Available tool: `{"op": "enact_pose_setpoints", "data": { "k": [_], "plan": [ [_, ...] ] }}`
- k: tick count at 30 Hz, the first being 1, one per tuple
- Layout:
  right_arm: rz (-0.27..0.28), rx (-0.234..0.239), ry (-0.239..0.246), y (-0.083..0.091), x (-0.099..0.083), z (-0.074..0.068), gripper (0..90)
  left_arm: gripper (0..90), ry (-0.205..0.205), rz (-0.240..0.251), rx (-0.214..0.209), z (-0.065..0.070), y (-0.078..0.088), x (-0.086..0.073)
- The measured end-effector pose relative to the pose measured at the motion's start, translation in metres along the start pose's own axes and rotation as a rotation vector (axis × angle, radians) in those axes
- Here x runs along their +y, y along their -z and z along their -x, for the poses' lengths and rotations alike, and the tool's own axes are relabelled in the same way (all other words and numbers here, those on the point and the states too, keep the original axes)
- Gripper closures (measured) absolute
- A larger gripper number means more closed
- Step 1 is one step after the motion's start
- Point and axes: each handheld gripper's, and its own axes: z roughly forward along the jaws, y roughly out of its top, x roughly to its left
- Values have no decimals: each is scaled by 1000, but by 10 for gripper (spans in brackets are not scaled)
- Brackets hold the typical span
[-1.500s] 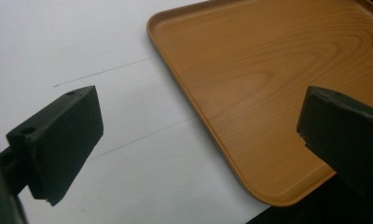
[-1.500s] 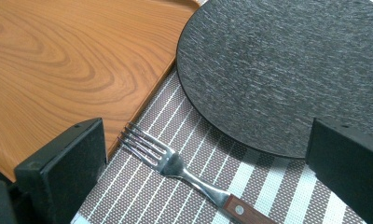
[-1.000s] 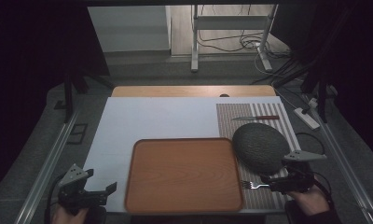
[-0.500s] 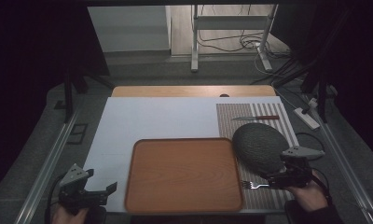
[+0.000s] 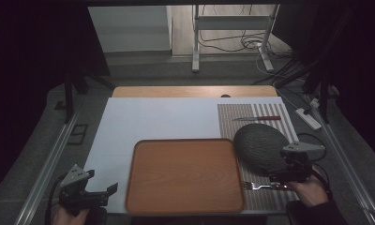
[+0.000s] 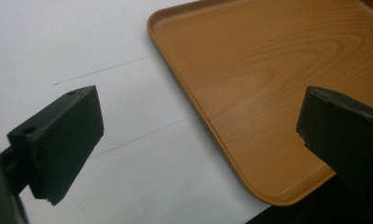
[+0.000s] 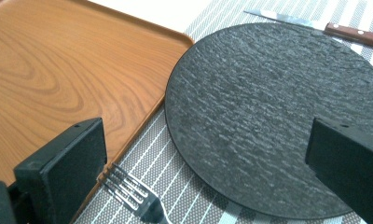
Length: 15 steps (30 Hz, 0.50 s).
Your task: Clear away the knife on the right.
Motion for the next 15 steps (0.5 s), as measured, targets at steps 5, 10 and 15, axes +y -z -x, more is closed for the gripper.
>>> {"op": "enact_pose_setpoints", "data": {
  "k": [5,10,15],
  "plan": [
    [2,0,-8,-3,3,3,0,14,1,0,0,0,0,0],
    [-7,4,-16,-9,7,8,0,15,3,-2,2,0,0,0],
    [-12,10,-20,-14,10,11,0,16,3,-4,3,0,-1,0]
  ]
}}
